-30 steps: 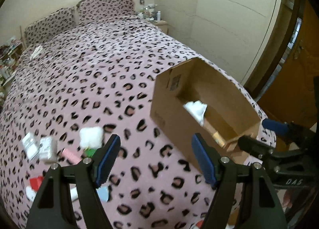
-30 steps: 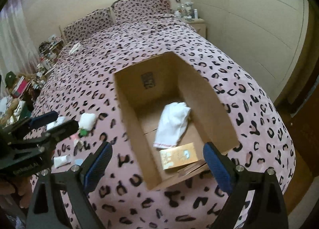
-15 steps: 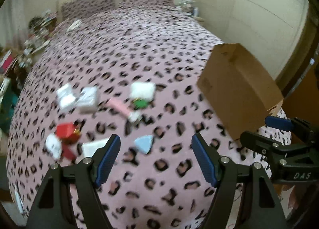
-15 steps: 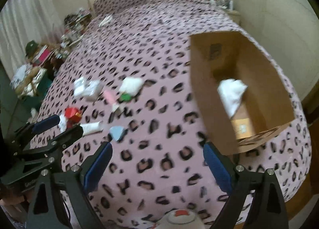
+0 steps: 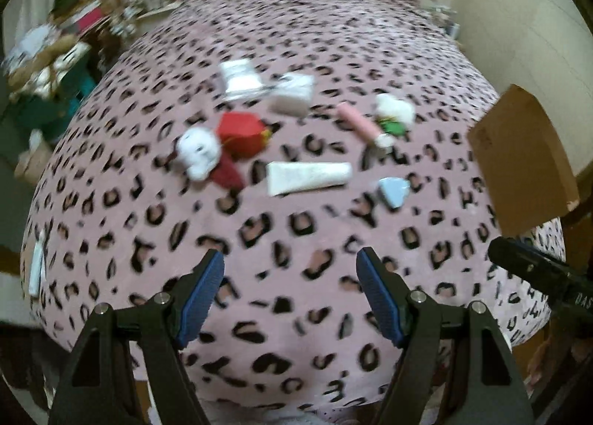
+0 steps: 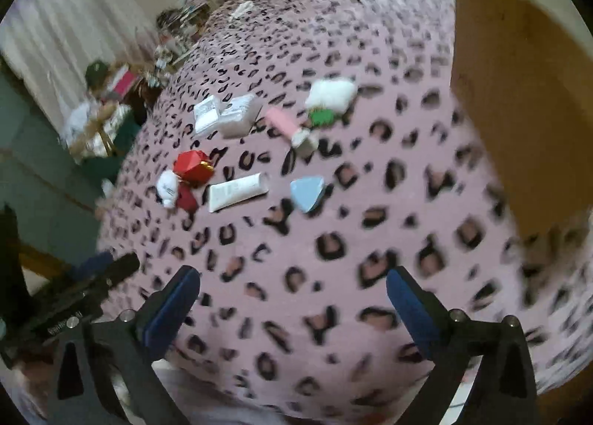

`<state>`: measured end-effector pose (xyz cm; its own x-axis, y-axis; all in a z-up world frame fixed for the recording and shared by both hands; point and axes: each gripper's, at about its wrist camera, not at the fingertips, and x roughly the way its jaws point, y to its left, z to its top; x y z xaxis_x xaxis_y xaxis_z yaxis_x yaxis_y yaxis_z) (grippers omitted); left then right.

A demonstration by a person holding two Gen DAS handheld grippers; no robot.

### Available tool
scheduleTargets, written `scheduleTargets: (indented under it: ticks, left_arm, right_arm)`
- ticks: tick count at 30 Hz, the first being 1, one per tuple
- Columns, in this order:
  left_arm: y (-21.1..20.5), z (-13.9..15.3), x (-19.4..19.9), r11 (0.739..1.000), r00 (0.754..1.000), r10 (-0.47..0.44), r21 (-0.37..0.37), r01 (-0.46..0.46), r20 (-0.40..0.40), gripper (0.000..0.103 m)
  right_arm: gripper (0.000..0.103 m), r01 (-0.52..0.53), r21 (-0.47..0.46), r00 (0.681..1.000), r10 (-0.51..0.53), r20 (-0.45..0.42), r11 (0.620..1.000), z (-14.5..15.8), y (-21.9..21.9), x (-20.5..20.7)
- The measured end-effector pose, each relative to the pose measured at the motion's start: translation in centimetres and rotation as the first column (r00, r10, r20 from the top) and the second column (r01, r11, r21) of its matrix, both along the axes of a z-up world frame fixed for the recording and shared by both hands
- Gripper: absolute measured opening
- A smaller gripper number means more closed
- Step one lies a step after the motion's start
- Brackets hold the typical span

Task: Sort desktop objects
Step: 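Move both open tools back over the remaining items on the bed, then grasp the Hello Kitty plush with the left tool while the right tool grasps the red box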

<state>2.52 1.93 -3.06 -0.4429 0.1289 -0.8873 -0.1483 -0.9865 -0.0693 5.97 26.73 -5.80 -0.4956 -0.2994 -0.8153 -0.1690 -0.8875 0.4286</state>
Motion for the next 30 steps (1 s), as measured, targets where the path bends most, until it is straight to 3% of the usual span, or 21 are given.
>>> scheduleTargets:
  ticks: [2,6,13,22,26,30]
  left_arm:
    - [-1.4,-0.6,0.2,1.000,0.999,0.030,-0.005,-0.030,0.010,0.075]
    - [-3.4,-1.2,0.4,0.998,0.998,0.068,-0.004,-0.068,0.017,0.075]
    - [-6.3,-1.5,0.1,0.993,0.993,0.119,0.017,-0.119,0.015,0.075]
    - [-9.0,-3.0,-3.9,0.979,0.980,0.195,0.055,-0.196,0.023,0.075]
    - [-9.9,-5.0,-7.5,0.963,0.967,0.248,0.091,-0.252,0.050,0.075]
    - [-9.8,-7.6,-10.7,0.959,0.962,0.264,0.081,-0.270,0.072,0.075]
  right_arm:
    - [0.103,0.012,-0.027,0.999,-0.011,0.033,1.000,-1.2,-0.5,-0.1]
    - [0.103,-0.003,0.108,0.998,-0.004,0.067,0.994,-2.1,-2.4,-0.6]
    - [0.103,0.026,0.254,1.000,-0.029,0.009,0.967,-1.6,-5.3,-2.3]
    - [0.103,-0.034,0.273,0.996,0.055,-0.072,0.961,0.0,-9.6,-6.7]
    - [0.103,-0.093,0.283,0.986,0.128,-0.106,0.955,0.1,-11.5,-10.0]
    - [0.103,-0.150,0.294,0.974,0.192,-0.120,0.944,-0.9,-13.1,-13.5]
